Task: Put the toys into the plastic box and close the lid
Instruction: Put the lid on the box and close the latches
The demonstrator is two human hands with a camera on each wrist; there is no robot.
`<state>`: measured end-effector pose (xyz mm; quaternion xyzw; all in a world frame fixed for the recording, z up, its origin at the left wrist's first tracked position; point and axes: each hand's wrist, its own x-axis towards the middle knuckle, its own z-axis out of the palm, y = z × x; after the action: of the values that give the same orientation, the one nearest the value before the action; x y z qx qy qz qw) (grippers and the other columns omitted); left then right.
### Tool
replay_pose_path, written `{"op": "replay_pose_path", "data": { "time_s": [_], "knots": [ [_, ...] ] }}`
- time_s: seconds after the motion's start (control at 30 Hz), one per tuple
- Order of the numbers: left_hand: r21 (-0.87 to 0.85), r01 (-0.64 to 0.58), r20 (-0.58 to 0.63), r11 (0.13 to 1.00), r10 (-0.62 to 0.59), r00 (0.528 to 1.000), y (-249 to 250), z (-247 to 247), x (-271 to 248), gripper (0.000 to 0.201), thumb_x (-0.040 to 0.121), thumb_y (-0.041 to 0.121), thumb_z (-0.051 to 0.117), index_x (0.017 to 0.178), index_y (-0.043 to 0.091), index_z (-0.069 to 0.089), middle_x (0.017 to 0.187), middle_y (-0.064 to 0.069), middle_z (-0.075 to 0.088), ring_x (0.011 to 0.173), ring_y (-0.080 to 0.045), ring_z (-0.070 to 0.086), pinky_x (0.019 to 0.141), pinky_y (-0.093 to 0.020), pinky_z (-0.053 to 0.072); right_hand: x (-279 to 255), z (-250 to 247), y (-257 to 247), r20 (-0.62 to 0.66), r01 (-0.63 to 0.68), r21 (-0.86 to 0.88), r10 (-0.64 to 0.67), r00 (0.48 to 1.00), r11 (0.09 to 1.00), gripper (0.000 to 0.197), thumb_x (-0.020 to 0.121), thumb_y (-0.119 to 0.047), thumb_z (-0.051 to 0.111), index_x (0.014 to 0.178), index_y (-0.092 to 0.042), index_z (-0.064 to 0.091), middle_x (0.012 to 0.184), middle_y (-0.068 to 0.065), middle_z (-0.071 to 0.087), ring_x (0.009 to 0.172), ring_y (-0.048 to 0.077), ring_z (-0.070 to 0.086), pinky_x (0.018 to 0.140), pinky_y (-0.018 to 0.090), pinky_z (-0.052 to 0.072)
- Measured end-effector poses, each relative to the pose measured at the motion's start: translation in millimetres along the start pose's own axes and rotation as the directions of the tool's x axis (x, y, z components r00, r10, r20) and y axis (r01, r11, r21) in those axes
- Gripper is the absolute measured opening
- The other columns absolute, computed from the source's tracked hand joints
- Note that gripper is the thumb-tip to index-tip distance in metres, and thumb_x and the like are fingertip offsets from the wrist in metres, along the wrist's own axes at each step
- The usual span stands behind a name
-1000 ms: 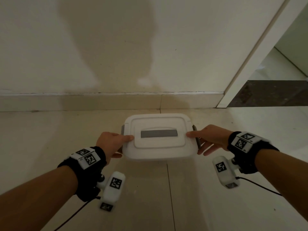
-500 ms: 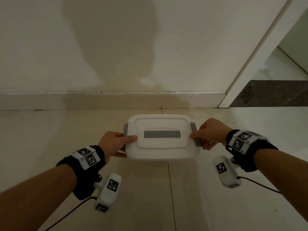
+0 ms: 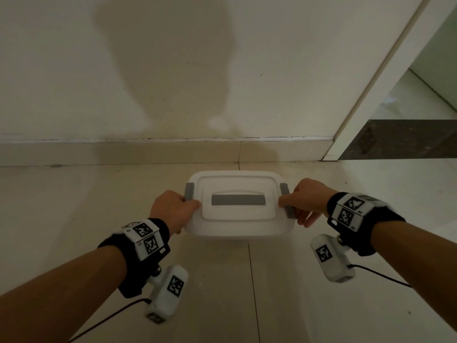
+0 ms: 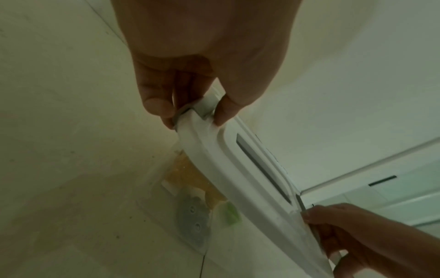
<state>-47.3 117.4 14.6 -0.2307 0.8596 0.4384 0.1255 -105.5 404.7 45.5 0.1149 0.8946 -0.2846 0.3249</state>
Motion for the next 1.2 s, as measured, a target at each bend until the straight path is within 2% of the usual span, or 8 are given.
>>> {"op": "replay_pose_path", "data": {
  "time_s": [0.17, 0.3, 0.43, 0.53, 0.67, 0.77, 1.0, 1.2],
  "knots": [
    [-0.183, 0.074, 0.044, 0.98, -0.067, 0.997, 0.0, 2.8, -3.7, 0.032, 0.092, 0.031, 0.061, 0.103, 0.001, 0.067, 0.095, -0.013, 0.066, 0.082, -0.029, 0.06, 0.066, -0.034, 0.051, -1.1, 7.4, 1.3, 0.077, -0.031, 0.098, 0.024, 0.997, 0.995, 0.041, 0.092, -0.028, 0.06, 0.115, 0.005, 0.059, 0.099, 0.02, 0.071, 0.075, 0.034, 0.074, 0.07, 0.046, 0.064],
    [-0.389, 0.151, 0.075, 0.909, -0.132, 0.988, 11.3, -6.2, 0.5, 0.027, 0.094, 0.03, 0.059, 0.095, 0.003, 0.065, 0.092, -0.011, 0.064, 0.082, -0.028, 0.06, 0.072, -0.038, 0.051, 0.0, 11.0, -0.3, 0.102, -0.019, 0.203, -0.002, 0.995, 0.979, 0.039, 0.091, -0.022, 0.057, 0.121, 0.003, 0.054, 0.105, 0.02, 0.068, 0.073, 0.033, 0.073, 0.067, 0.044, 0.064],
    [-0.497, 0.108, 0.034, 0.861, -0.106, 0.994, 26.3, -15.4, 18.7, 0.016, 0.093, 0.014, 0.056, 0.1, 0.003, 0.067, 0.101, -0.015, 0.067, 0.083, -0.028, 0.063, 0.073, -0.039, 0.053, 12.1, -1.0, -10.1, -0.024, 0.061, 0.308, -0.057, 0.998, 0.95, 0.039, 0.091, -0.024, 0.059, 0.119, 0.003, 0.056, 0.096, 0.017, 0.069, 0.067, 0.029, 0.072, 0.058, 0.036, 0.062],
    [-0.569, 0.073, 0.009, 0.819, -0.082, 0.997, 35.7, -16.3, 35.0, 0.029, 0.094, 0.003, 0.053, 0.119, 0.004, 0.067, 0.115, -0.013, 0.067, 0.099, -0.031, 0.065, 0.07, -0.036, 0.055, 26.9, -11.3, -22.2, -0.162, 0.144, 0.352, -0.092, 0.983, 0.925, 0.039, 0.091, -0.025, 0.061, 0.117, 0.004, 0.059, 0.098, 0.017, 0.069, 0.071, 0.027, 0.07, 0.058, 0.035, 0.062],
    [-0.619, 0.022, 0.006, 0.785, -0.024, 1.0, 43.6, -7.5, 53.6, 0.047, 0.092, -0.006, 0.049, 0.136, 0.007, 0.059, 0.128, -0.008, 0.065, 0.112, -0.032, 0.063, 0.081, -0.042, 0.056, 49.4, -13.5, -31.9, -0.383, 0.263, 0.257, -0.152, 0.911, 0.93, 0.032, 0.09, -0.025, 0.061, 0.104, 0.002, 0.066, 0.099, 0.016, 0.069, 0.079, 0.028, 0.068, 0.065, 0.043, 0.063],
    [-0.614, -0.037, -0.009, 0.788, 0.04, 0.999, 42.4, 1.5, 67.7, 0.05, 0.091, -0.009, 0.049, 0.138, 0.007, 0.058, 0.13, -0.008, 0.066, 0.113, -0.031, 0.064, 0.078, -0.036, 0.057, 66.4, -11.3, -30.0, -0.504, 0.304, 0.211, -0.163, 0.848, 0.929, 0.031, 0.085, -0.028, 0.062, 0.093, 0.001, 0.069, 0.089, 0.018, 0.072, 0.082, 0.034, 0.069, 0.072, 0.051, 0.061],
    [-0.633, -0.06, 0.0, 0.772, 0.077, 0.997, 44.5, 31.9, 80.7, 0.046, 0.093, -0.006, 0.056, 0.138, 0.004, 0.058, 0.128, -0.009, 0.067, 0.115, -0.032, 0.064, 0.092, -0.045, 0.056, 97.6, -19.8, -12.8, -0.562, 0.309, 0.223, -0.136, 0.816, 0.925, 0.026, 0.088, -0.021, 0.06, 0.091, 0.002, 0.07, 0.083, 0.015, 0.069, 0.077, 0.032, 0.064, 0.068, 0.038, 0.052],
    [-0.653, -0.092, -0.031, 0.752, 0.095, 0.995, 41.8, 40.3, 84.1, 0.048, 0.093, -0.007, 0.054, 0.139, 0.005, 0.057, 0.126, -0.008, 0.067, 0.112, -0.03, 0.064, 0.084, -0.037, 0.057, 105.0, -12.1, -0.2, -0.56, 0.324, 0.199, -0.164, 0.812, 0.925, 0.023, 0.092, -0.023, 0.055, 0.103, -0.005, 0.065, 0.089, 0.009, 0.064, 0.076, 0.024, 0.057, 0.059, 0.027, 0.039]
  ]
}}
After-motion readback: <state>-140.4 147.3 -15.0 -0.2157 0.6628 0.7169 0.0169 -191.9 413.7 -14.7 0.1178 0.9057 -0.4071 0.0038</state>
